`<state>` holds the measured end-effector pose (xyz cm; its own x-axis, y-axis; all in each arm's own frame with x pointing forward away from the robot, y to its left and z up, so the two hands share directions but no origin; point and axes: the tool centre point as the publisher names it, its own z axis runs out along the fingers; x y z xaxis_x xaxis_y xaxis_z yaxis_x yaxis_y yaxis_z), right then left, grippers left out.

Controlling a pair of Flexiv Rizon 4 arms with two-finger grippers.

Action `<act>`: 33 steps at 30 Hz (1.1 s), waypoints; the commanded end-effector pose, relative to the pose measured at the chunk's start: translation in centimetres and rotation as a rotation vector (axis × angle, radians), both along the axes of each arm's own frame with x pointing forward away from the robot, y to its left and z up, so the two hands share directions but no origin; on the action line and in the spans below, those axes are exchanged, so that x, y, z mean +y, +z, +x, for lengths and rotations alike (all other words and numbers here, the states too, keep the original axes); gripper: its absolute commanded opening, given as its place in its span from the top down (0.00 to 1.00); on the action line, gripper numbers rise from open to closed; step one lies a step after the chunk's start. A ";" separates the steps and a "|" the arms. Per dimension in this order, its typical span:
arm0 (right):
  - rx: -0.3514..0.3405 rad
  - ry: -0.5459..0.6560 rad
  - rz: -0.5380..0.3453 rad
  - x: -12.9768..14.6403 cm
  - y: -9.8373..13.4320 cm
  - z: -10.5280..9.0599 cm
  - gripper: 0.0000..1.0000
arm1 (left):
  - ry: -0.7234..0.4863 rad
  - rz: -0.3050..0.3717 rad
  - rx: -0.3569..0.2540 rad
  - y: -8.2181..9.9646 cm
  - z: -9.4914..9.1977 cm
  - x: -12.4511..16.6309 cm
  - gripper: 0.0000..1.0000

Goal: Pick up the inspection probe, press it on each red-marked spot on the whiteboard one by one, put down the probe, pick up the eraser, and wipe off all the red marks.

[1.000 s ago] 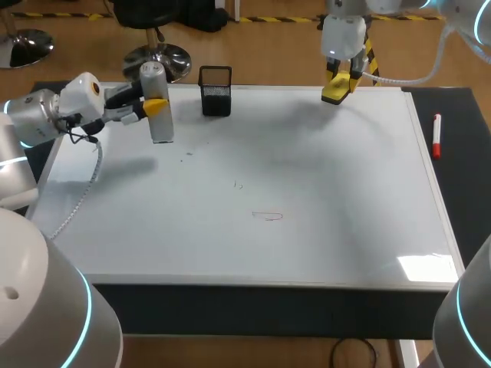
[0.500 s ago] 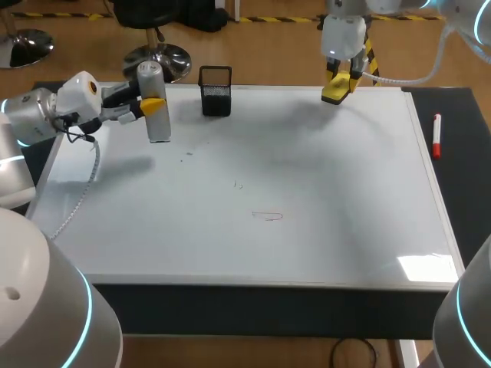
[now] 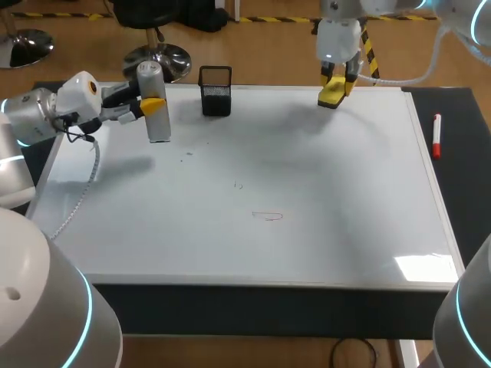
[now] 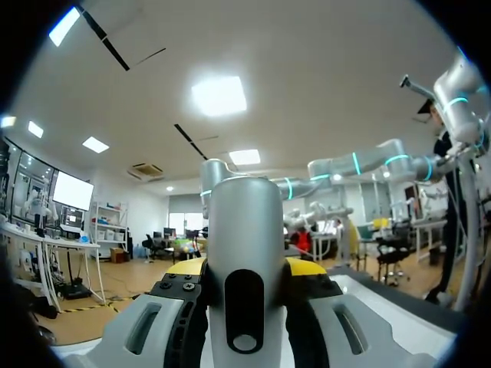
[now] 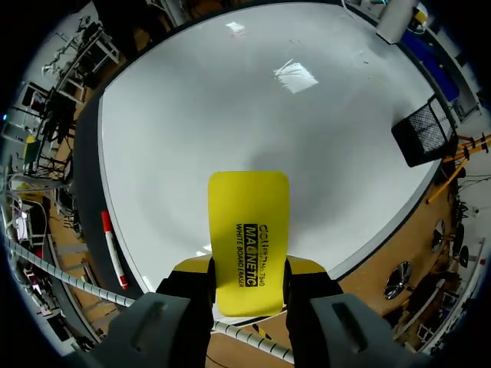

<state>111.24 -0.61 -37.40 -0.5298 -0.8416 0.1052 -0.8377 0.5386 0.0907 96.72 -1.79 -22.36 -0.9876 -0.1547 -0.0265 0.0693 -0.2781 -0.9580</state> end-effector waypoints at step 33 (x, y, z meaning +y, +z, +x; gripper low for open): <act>-0.157 0.307 -0.092 16.1 0.0 -23.8 1.00 | 0.001 0.000 -0.001 0.1 0.0 0.0 1.00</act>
<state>88.48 14.55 -37.09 -0.2704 -0.9543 0.1275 -0.9598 0.2776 0.0419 96.72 -1.77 -22.36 -0.9876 -0.1545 -0.0260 0.0687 -0.2779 -0.9581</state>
